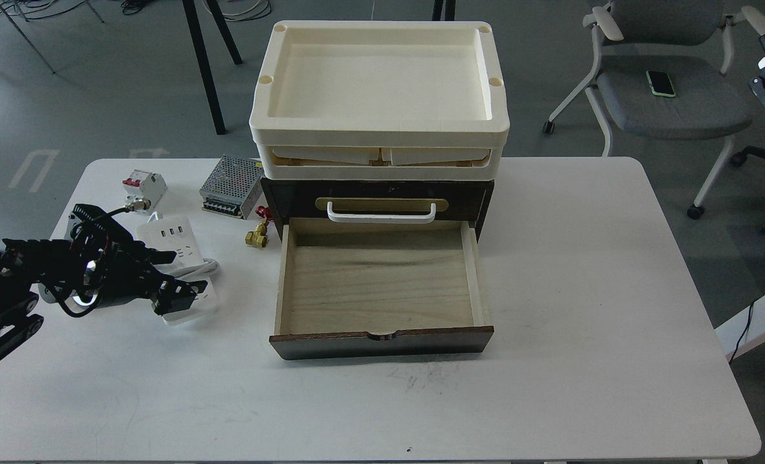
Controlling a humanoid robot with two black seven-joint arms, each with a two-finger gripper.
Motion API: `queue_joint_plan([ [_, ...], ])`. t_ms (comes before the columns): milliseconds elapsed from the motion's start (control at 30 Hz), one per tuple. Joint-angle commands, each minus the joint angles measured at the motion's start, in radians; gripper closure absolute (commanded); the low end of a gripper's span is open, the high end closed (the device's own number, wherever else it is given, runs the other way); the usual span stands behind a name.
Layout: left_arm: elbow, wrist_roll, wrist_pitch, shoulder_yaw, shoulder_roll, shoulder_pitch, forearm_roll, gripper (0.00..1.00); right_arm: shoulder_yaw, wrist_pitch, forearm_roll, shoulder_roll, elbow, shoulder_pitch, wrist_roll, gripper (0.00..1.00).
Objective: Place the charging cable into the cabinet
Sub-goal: 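Reach the left gripper down to the white power strip with coiled cable, then grasp the power strip and cable with the left gripper and lift it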
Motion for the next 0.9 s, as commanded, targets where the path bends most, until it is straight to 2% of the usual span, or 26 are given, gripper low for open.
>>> queue_joint_plan([
  [0, 0.055, 0.0, 0.021, 0.025, -0.036, -0.005, -0.002, 0.32, 0.0, 0.0, 0.0, 0.0, -0.002, -0.002, 0.0, 0.0],
  [100, 0.063, 0.0, 0.038, 0.026, -0.037, -0.002, 0.0, 0.39, 0.0, 0.0, 0.0, 0.0, 0.0, -0.008, 0.0, 0.0],
  [400, 0.075, 0.0, 0.105, 0.037, -0.036, 0.0, -0.003, 0.42, 0.0, 0.0, 0.0, 0.0, 0.0, -0.017, 0.0, 0.0],
  [467, 0.075, 0.0, 0.124, 0.039, -0.034, 0.001, -0.003, 0.51, 0.002, 0.0, 0.0, -0.001, 0.0, -0.023, 0.0, 0.0],
  [533, 0.077, 0.0, 0.13, 0.04, -0.036, 0.001, -0.011, 0.55, 0.002, 0.0, 0.0, -0.003, -0.002, -0.025, 0.0, 0.0],
  [567, 0.077, 0.0, 0.13, 0.043, -0.034, 0.003, -0.011, 0.63, 0.002, 0.0, 0.0, -0.003, -0.002, -0.028, 0.0, 0.0],
  [633, 0.077, 0.0, 0.131, 0.043, -0.037, 0.003, -0.011, 0.92, 0.002, 0.0, 0.0, -0.003, -0.003, -0.028, 0.0, 0.0],
  [667, 0.077, 0.0, 0.134, 0.043, -0.036, 0.003, -0.011, 0.95, 0.002, 0.0, 0.0, -0.003, -0.003, -0.028, 0.0, 0.0],
  [867, 0.074, 0.0, 0.144, 0.043, -0.034, 0.005, -0.009, 0.97, 0.008, 0.0, 0.0, -0.005, -0.002, -0.028, 0.0, 0.0],
])
